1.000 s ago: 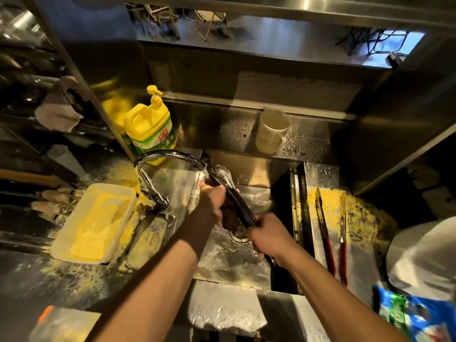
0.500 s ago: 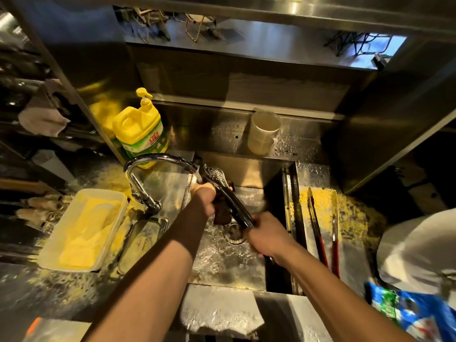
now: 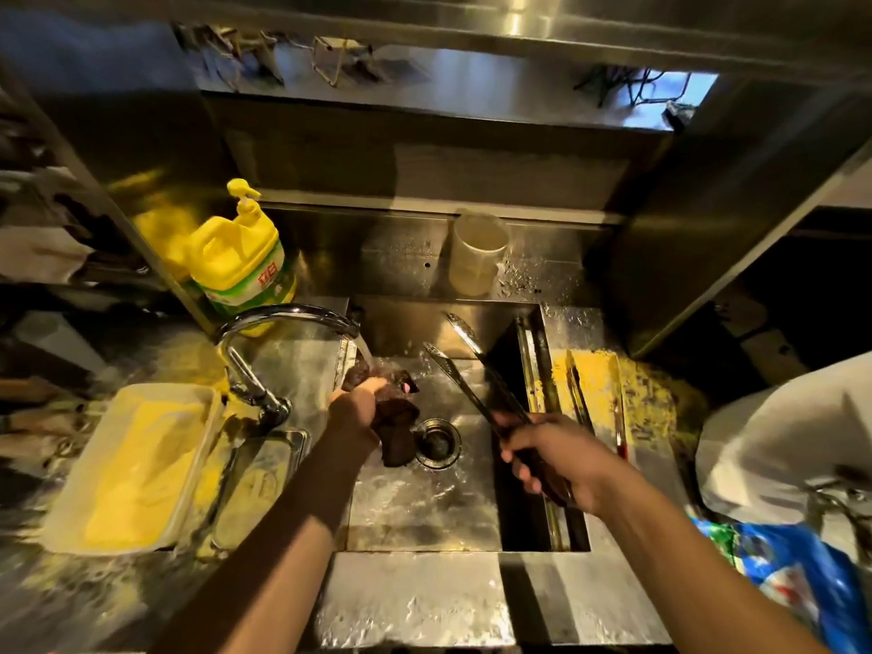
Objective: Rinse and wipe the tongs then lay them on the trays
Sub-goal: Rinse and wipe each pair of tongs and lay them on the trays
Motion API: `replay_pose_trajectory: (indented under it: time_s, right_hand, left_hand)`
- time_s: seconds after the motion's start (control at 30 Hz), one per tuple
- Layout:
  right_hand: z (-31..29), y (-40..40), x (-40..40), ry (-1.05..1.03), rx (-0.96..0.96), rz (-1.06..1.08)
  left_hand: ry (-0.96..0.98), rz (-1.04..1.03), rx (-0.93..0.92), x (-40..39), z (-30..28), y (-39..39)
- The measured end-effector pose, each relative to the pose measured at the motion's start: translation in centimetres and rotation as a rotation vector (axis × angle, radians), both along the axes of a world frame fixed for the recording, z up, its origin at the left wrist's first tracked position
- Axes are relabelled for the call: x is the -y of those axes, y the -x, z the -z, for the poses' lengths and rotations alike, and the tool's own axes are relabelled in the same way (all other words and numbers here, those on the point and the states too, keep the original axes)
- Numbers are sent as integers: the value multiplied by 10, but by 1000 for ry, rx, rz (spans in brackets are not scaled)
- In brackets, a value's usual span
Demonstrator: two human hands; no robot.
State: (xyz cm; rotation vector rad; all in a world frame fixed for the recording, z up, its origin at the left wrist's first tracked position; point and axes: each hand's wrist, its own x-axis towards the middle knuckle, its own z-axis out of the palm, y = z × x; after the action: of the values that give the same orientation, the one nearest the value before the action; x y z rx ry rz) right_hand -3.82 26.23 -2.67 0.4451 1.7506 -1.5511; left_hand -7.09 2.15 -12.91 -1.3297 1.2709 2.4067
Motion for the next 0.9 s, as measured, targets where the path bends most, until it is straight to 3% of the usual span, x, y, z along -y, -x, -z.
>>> replay_pose_trajectory:
  time_s: [0.1, 0.17, 0.3, 0.37, 0.47, 0.67, 0.9]
  right_hand:
    - [0, -3, 10, -31, -7, 3]
    - [1, -5, 18, -176, -102, -45]
    - [5, -12, 28, -886, -568, -396]
    - [7, -19, 29, -1100, -687, -444]
    - [9, -24, 22, -1161, -747, -396]
    - [5, -43, -9, -1098, -654, -240]
    - [-7, -82, -77, -1022, -687, 8]
  left_hand:
    - [4, 38, -29, -1, -5, -11]
    - [30, 72, -39, -5, -6, -16]
    - [7, 190, -14, -5, 2, -23]
    - [59, 255, -20, -10, 5, -25]
    - [133, 301, -47, -19, 2, -23]
    - [171, 448, -128, -52, -18, -17]
    - [151, 629, -276, -145, -51, -17]
